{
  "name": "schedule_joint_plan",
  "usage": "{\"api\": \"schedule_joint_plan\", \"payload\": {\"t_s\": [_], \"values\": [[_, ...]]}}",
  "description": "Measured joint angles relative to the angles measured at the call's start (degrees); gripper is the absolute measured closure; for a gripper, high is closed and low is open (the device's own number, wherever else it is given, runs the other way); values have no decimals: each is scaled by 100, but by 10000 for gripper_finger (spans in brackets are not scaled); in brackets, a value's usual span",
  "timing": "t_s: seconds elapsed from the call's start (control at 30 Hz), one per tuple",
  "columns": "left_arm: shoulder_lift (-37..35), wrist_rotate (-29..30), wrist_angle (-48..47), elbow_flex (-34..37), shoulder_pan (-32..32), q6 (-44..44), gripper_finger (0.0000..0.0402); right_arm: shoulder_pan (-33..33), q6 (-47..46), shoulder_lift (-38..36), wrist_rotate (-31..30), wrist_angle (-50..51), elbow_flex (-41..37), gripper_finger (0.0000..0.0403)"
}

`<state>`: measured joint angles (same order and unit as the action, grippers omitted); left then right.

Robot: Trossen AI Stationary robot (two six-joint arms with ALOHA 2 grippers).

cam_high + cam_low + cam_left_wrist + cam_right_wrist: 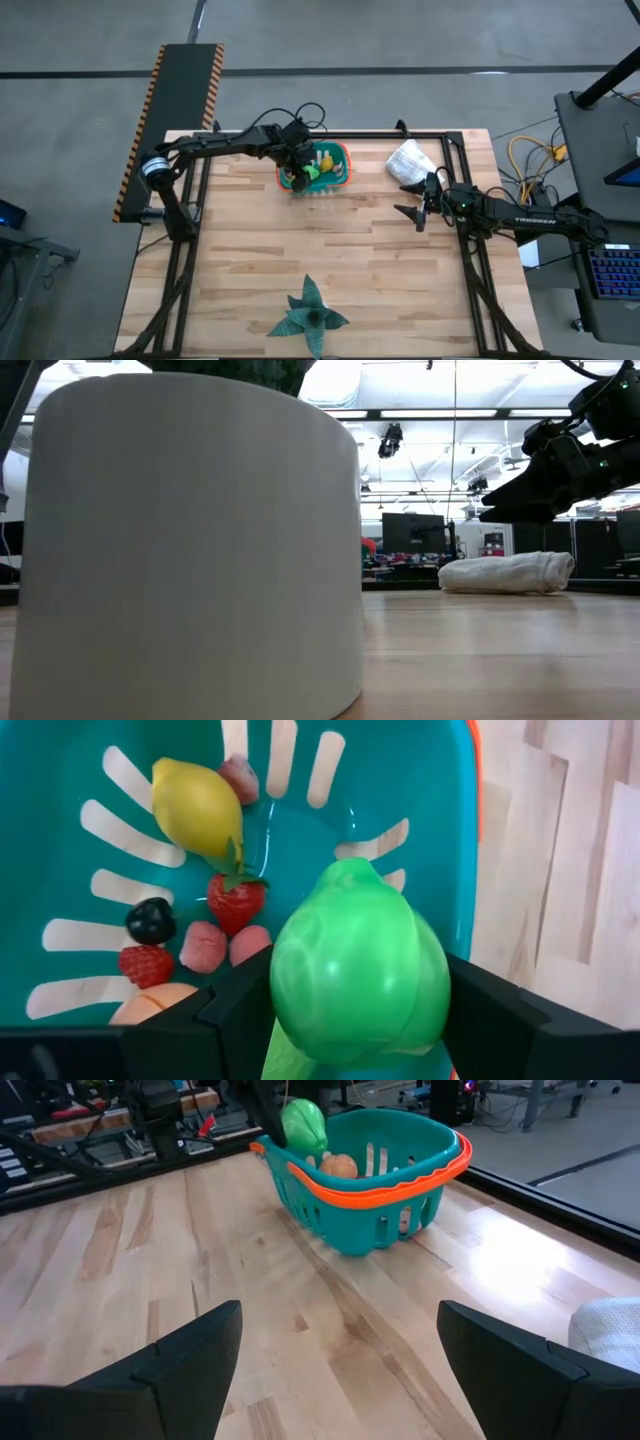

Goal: Pick and placing Produce into tupperware
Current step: Put the green pear toy into the bin, then return to Home Position

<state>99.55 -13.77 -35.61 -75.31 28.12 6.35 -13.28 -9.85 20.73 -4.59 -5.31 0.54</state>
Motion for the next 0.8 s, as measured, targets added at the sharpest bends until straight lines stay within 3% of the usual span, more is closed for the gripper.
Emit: {"api": "schedule_joint_plan", "payload": {"t_s": [0.6, 0.8], "values": [[-11, -115, -125, 0, 1, -645, 168, 0, -1, 0, 2, -4, 1, 76], [-21, -334, -152, -1, 2, -752, 110, 0, 0, 0, 0, -6, 1, 76]]}}
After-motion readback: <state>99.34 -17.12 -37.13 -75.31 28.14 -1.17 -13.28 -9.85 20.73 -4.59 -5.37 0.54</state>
